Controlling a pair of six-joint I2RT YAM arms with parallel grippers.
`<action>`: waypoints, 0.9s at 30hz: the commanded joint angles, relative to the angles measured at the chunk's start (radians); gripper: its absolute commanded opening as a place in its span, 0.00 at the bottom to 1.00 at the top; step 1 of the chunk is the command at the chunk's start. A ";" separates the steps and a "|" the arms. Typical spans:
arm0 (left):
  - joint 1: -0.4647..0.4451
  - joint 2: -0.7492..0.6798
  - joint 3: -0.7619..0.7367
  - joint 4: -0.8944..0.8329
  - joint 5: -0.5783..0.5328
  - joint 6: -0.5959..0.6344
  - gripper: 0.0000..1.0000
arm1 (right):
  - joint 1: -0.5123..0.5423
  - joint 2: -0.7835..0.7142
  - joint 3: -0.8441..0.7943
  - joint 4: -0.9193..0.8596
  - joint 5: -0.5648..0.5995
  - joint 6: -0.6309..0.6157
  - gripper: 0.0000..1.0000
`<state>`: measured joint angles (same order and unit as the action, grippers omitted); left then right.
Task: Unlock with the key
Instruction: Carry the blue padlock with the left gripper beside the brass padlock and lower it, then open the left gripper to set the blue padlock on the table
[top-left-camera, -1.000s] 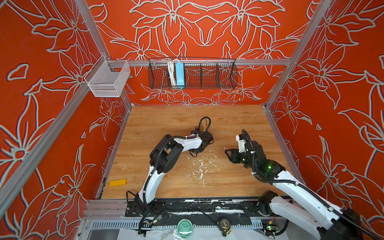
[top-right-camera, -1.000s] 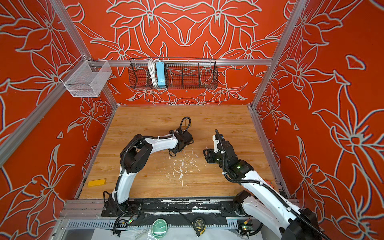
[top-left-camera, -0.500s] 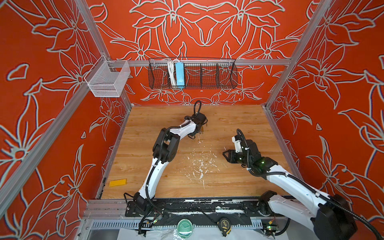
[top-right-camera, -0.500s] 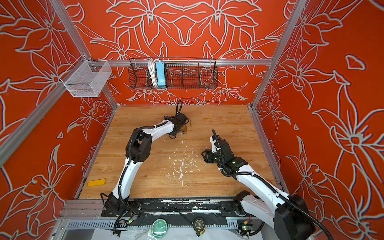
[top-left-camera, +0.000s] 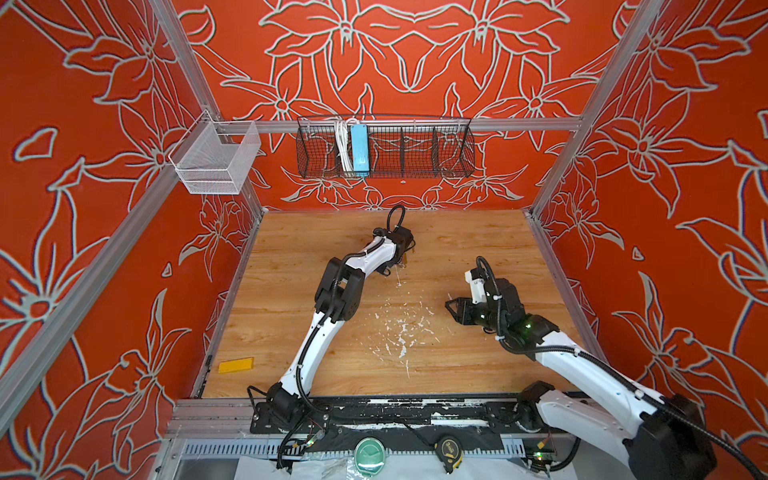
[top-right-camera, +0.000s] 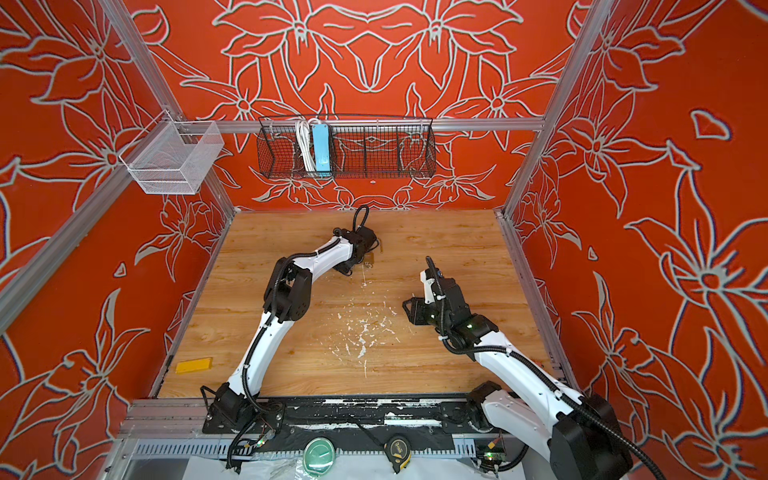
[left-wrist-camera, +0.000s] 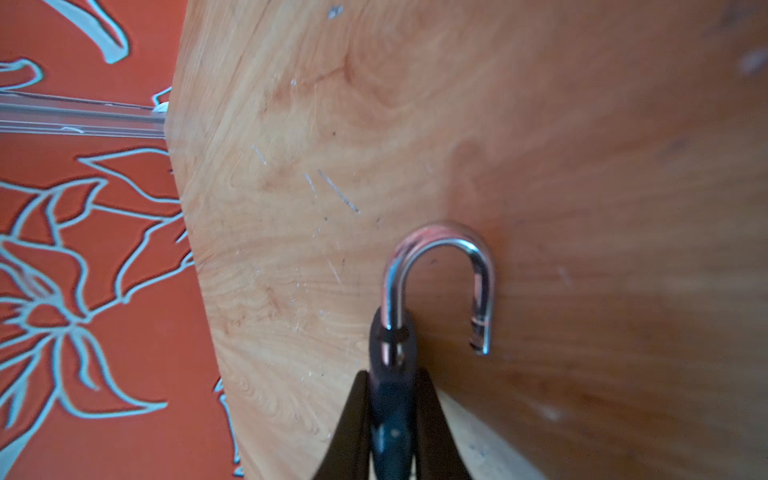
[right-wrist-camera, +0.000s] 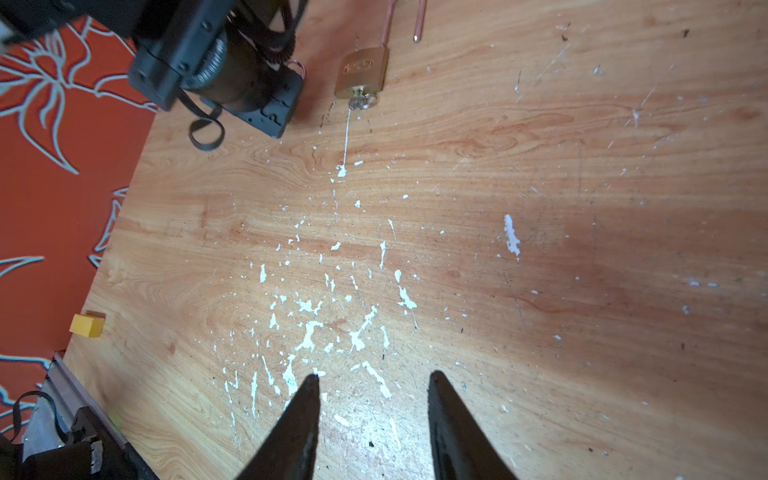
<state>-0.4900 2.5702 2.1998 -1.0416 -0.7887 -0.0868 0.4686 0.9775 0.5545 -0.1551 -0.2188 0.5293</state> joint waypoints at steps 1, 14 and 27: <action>0.005 0.027 -0.047 -0.064 0.064 -0.001 0.11 | -0.008 -0.020 0.015 -0.030 0.001 -0.011 0.44; -0.005 -0.071 -0.113 0.010 0.218 0.020 0.53 | -0.014 -0.026 0.024 -0.037 -0.002 -0.011 0.44; -0.005 -0.604 -0.596 0.274 0.485 -0.151 0.62 | -0.015 -0.082 0.040 -0.113 -0.051 -0.027 0.45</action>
<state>-0.4919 2.1349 1.7042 -0.8642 -0.4152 -0.1650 0.4595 0.9108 0.5606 -0.2211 -0.2436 0.5224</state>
